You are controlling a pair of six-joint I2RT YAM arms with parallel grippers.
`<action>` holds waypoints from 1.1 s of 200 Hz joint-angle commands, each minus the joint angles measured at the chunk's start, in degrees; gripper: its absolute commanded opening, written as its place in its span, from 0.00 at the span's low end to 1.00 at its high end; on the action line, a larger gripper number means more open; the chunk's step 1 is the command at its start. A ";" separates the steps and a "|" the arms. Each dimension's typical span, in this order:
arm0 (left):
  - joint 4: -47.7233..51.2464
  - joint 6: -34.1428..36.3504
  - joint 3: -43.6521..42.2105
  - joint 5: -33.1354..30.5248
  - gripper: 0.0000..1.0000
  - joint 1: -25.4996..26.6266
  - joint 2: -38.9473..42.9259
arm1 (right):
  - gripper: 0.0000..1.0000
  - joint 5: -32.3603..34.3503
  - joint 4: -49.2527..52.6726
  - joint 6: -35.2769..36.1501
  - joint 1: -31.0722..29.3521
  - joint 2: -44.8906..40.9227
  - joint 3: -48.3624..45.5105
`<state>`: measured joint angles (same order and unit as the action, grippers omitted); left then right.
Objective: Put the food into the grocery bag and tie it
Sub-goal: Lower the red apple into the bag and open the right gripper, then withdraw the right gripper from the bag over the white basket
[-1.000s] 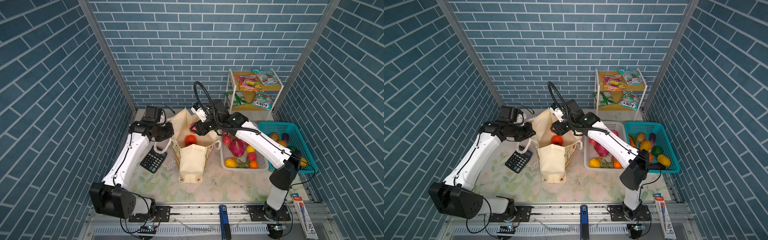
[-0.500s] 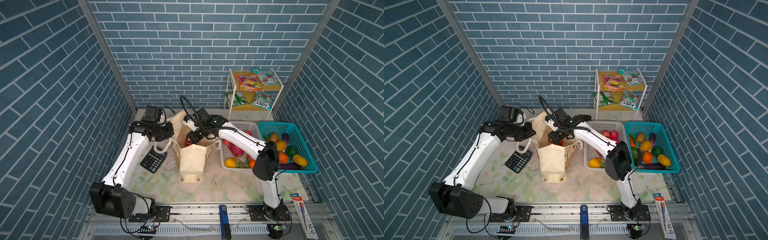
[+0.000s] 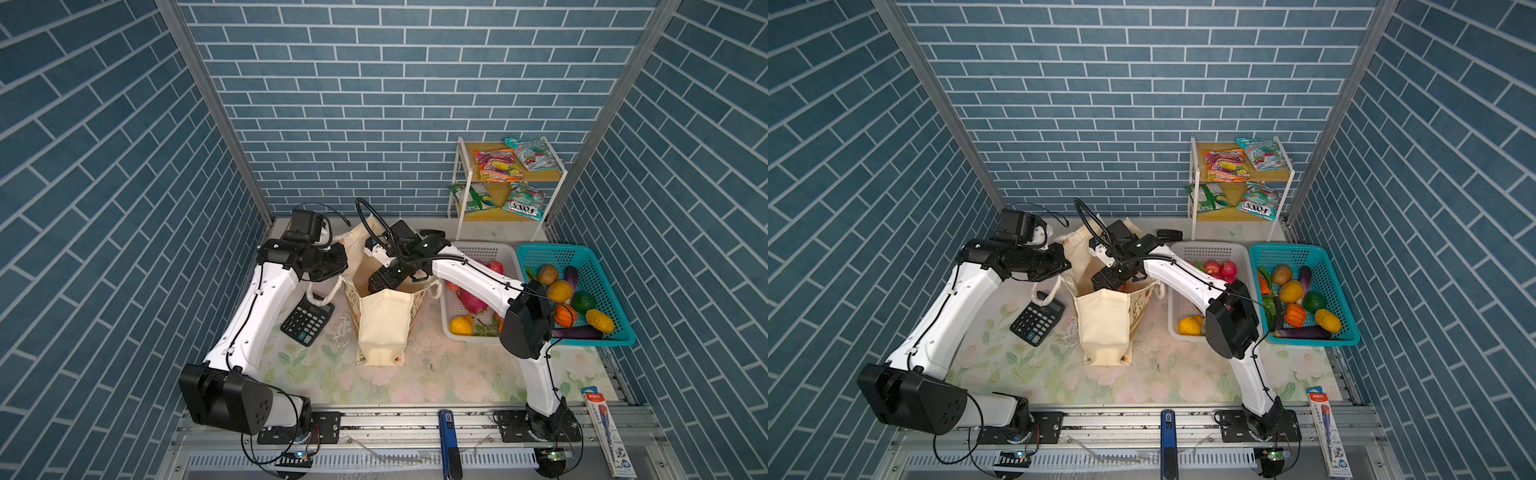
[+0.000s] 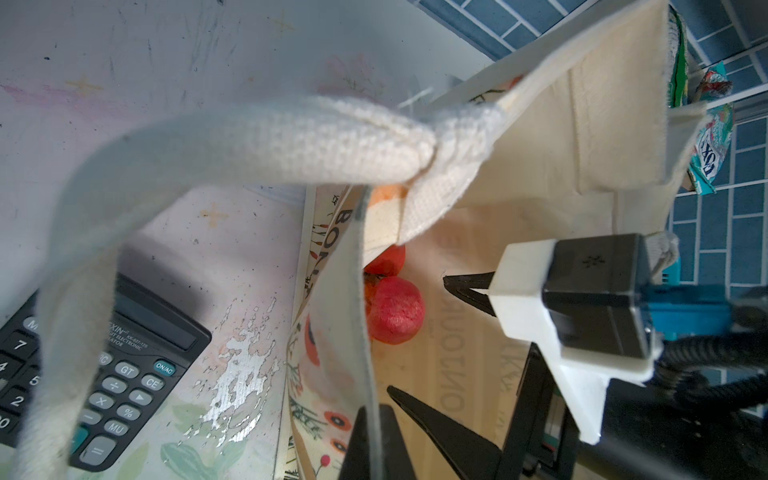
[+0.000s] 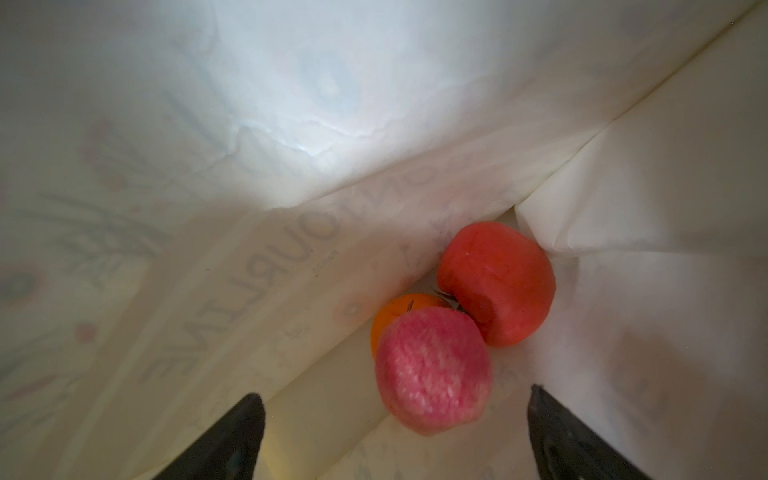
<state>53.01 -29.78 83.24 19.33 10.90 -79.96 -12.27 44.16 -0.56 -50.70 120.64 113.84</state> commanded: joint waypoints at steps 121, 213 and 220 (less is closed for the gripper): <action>0.78 1.39 1.48 -0.35 0.00 0.27 -0.96 | 0.99 17.42 -5.71 5.51 5.09 -23.01 4.71; 1.39 1.32 1.75 -0.36 0.00 0.27 -1.15 | 0.98 24.95 3.62 -4.46 24.57 -42.50 -28.28; 1.46 1.31 1.66 -0.37 0.00 0.27 -1.16 | 0.99 24.44 5.03 -5.03 25.30 -42.59 -30.26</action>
<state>53.34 -29.12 84.09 19.18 10.90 -80.79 10.37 42.02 -1.67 -27.62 79.07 89.03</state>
